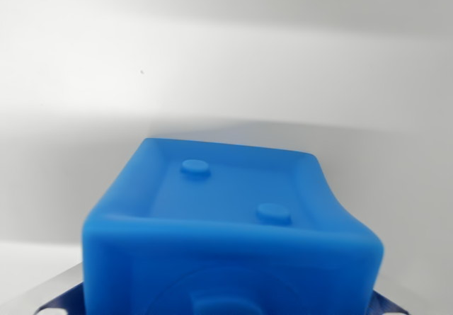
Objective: Stack cube
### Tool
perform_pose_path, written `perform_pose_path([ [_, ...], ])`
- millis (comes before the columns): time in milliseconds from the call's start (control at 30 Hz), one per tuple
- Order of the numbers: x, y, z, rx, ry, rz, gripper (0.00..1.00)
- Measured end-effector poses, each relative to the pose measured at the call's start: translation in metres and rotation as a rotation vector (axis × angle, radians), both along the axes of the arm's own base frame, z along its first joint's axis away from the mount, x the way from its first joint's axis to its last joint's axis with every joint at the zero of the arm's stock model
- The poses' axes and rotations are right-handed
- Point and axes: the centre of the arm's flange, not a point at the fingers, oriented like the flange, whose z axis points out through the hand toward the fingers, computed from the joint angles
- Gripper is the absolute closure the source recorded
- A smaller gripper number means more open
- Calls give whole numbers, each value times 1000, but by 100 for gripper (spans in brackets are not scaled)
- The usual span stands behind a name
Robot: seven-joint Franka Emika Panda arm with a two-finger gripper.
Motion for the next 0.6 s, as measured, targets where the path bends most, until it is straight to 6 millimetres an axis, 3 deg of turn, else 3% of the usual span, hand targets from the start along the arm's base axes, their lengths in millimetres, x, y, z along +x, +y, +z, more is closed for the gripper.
perform_pose_path([
  [600, 1, 0, 18, 0, -4, 0, 100],
])
